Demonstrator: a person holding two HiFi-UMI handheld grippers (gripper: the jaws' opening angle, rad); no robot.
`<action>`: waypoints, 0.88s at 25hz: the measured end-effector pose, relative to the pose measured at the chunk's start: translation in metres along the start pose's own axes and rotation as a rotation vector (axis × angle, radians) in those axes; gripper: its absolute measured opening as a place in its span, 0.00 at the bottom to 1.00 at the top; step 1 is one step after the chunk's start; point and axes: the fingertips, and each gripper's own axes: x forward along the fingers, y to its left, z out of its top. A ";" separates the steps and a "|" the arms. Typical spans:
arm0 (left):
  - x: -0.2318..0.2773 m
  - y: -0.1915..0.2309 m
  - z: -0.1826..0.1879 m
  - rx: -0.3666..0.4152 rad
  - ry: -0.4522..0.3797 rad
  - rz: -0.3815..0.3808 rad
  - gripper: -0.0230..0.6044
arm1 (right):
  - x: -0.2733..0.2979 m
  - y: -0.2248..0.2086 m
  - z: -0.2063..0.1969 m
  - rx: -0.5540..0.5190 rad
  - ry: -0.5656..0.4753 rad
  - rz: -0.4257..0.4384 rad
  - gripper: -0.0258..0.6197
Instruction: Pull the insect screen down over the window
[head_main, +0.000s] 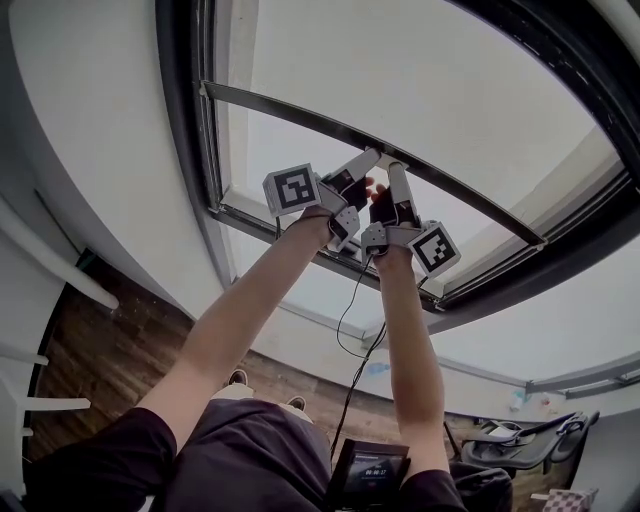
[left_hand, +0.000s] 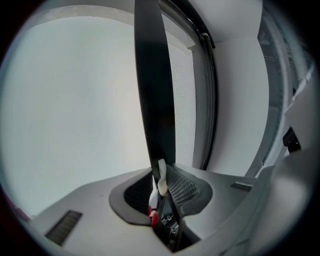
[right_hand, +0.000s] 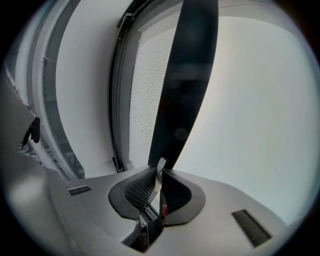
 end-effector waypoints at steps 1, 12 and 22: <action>-0.001 0.000 -0.001 0.001 0.000 0.003 0.18 | -0.001 0.000 -0.001 0.003 -0.001 -0.002 0.10; -0.027 0.032 -0.028 -0.029 0.009 0.037 0.18 | -0.032 -0.028 -0.028 0.065 0.002 -0.023 0.10; -0.043 0.053 -0.038 -0.055 0.010 0.062 0.18 | -0.045 -0.044 -0.045 0.093 0.011 -0.039 0.11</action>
